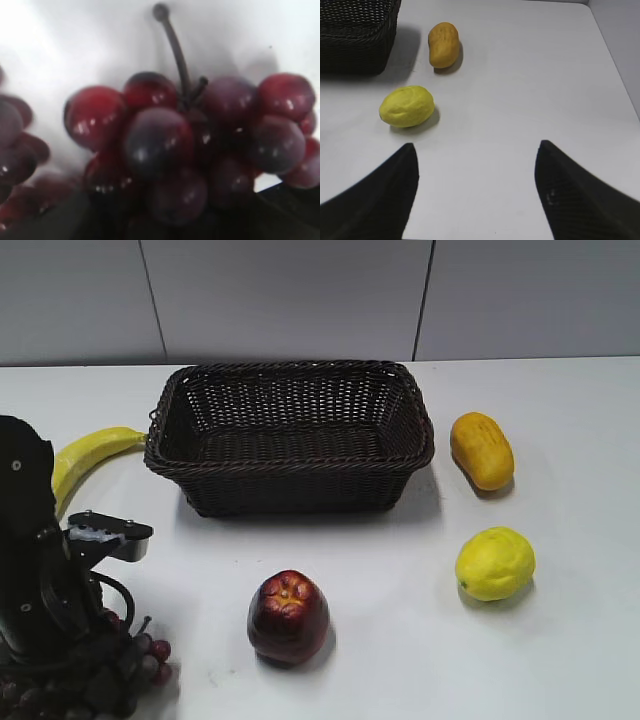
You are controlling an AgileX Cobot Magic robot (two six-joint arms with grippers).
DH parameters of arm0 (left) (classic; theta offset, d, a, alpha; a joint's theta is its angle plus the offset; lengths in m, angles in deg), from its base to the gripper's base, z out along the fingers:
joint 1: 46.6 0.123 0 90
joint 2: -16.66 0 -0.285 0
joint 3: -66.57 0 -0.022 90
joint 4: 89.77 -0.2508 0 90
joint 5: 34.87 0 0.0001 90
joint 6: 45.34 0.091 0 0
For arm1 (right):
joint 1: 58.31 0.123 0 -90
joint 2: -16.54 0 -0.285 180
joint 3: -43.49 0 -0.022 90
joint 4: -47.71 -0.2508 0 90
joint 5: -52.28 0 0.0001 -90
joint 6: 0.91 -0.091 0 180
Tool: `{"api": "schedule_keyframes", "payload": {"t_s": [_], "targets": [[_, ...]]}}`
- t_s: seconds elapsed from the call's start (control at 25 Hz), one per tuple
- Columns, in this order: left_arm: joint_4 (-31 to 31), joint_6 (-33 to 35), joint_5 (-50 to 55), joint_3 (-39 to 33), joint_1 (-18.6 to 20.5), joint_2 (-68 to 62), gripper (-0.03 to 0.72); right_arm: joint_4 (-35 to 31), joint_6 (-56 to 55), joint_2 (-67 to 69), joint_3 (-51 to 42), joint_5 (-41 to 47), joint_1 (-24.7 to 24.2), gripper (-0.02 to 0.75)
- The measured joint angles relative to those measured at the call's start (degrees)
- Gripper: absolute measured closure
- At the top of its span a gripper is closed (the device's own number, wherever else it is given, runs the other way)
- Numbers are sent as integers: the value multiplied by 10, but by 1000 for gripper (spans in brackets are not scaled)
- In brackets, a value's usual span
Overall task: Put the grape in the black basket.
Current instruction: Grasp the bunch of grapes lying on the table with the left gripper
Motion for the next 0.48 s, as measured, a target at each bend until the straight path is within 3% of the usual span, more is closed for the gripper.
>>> {"api": "schedule_keyframes", "payload": {"t_s": [0.36,0.48], "targets": [[-3,0,9,3,-1,7,326,0,0,0,0,0,0,187],[-17,0,46,21,-1,37,388,0,0,0,0,0,0,187]]}}
